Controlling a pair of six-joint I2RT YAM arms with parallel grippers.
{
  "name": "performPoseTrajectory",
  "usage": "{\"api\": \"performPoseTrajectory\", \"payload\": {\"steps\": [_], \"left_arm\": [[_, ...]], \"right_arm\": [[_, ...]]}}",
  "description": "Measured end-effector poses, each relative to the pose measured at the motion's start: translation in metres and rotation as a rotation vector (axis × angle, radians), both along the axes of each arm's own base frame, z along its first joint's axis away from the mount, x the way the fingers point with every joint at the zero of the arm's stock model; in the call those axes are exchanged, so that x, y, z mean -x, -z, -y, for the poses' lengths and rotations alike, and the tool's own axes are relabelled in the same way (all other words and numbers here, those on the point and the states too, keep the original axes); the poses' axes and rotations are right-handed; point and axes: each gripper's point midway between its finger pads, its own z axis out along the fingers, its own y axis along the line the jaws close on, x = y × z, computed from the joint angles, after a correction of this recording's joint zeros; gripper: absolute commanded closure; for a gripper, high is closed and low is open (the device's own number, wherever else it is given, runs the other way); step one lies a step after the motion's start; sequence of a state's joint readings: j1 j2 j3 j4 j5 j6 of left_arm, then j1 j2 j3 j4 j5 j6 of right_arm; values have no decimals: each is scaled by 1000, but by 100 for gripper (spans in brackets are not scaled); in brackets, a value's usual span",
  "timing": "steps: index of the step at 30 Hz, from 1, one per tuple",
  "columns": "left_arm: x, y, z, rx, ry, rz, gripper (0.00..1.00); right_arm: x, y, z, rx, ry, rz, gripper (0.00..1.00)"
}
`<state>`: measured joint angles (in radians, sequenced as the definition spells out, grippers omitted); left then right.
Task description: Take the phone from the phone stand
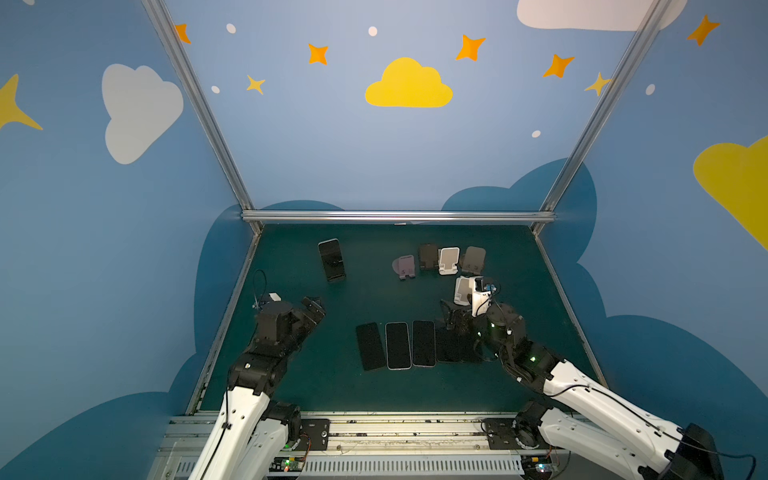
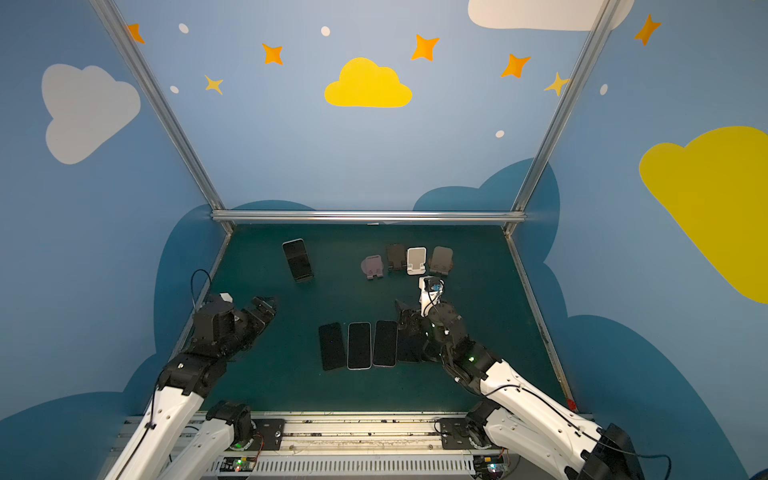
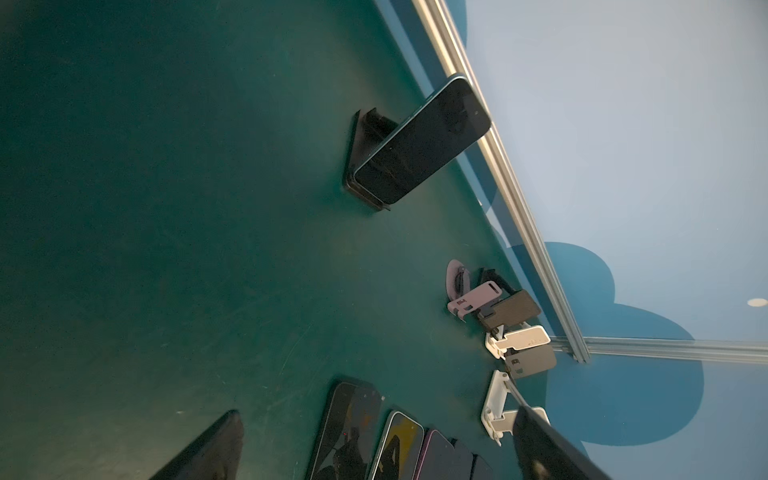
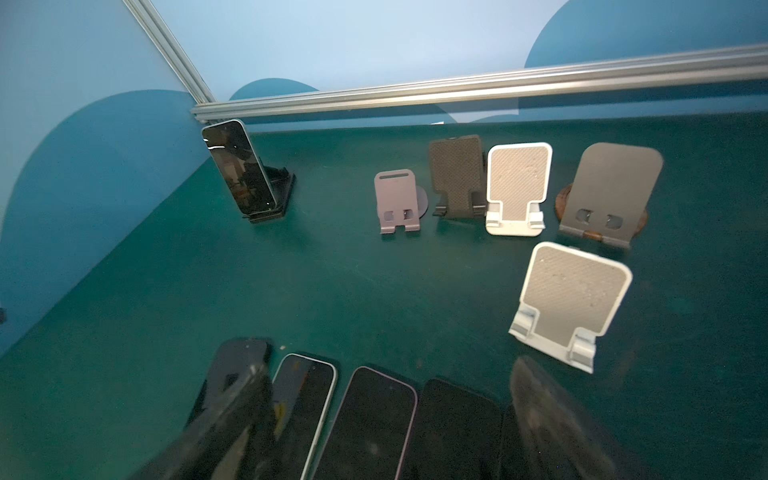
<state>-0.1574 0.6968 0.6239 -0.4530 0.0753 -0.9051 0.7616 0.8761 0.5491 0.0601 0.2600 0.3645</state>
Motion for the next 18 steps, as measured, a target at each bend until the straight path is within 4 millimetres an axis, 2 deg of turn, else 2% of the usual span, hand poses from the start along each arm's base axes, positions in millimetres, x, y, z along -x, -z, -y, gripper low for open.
{"api": "performPoseTrajectory", "payload": {"steps": [4,7,14,16,18], "left_arm": [[-21,3,8,14,17,-55,0],[-42,-6,18,18,49,-69,0],[-79,-26,47,-28,161,-59,0],[-89,-29,51,-65,176,-61,0],[-104,-33,56,-119,184,-58,0]], "right_arm": [[4,17,-14,13,-71,-61,10],[5,29,-17,35,-81,-118,10],[-3,-4,-11,9,-22,-65,10],[-6,-4,-7,10,0,-47,10],[-6,4,-5,20,9,-45,9]]}}
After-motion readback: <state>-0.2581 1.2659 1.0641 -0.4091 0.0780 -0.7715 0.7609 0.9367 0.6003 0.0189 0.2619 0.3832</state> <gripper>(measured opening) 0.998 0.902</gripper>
